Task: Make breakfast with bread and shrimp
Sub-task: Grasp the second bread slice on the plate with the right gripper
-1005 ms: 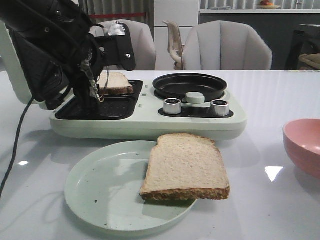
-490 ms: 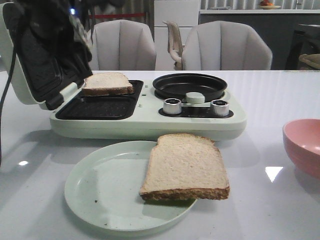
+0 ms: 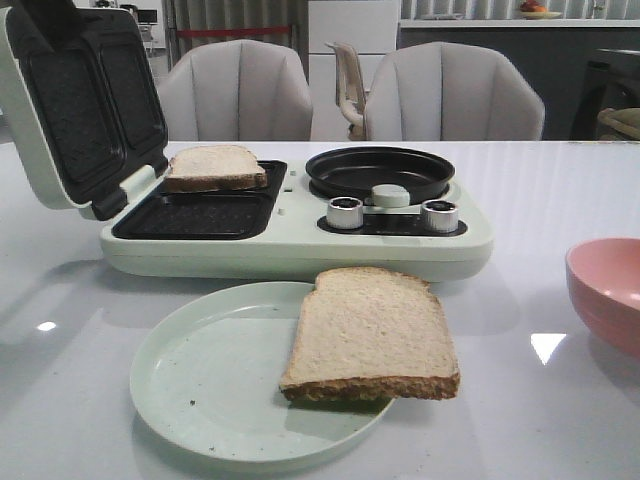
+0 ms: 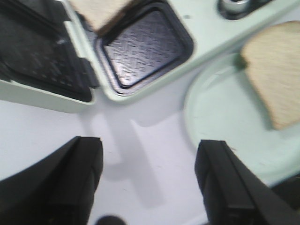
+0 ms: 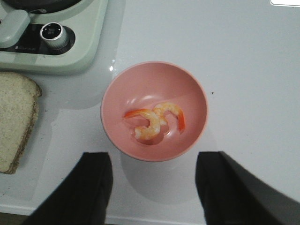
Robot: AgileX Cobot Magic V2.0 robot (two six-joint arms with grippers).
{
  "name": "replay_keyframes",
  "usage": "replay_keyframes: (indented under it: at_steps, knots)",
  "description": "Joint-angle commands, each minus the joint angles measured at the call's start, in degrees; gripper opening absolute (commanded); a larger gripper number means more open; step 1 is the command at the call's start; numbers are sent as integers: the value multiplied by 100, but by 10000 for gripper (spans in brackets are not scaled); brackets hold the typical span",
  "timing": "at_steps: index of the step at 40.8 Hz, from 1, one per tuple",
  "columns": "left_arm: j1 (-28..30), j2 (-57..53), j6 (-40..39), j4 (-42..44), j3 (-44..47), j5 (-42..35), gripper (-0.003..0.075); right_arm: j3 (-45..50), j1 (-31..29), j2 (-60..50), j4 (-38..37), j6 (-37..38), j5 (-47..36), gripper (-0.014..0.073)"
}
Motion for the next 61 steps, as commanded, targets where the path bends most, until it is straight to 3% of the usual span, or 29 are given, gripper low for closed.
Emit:
replay_keyframes:
  at_steps: [1,15,20,27,38,46,61]
  knots:
    - [-61,-488,265,-357,11,-172,479,-189,5,3,74,-10,-388,505]
    - [-61,-1630,265,-671,1002,-172,479,-189,5,53,248,-10,-400,505]
    - [-61,-1817,265,-671,1168,-180,479,-189,17,319,1085,-65,-84,505]
    - [-61,-1845,265,-661,1179,-214,479,-189,347,1141,2383,-892,498,505]
    - [-61,-1845,265,-661,1179,-291,479,-197,1340,2642,3874,-1586,-39,505]
    - [-61,-1845,265,-661,1179,-500,479,-369,1713,3654,4214,-1586,-518,505]
    - [-61,-1845,265,-653,1179,-730,479,-1238,1725,5091,4227,-1586,-700,505]
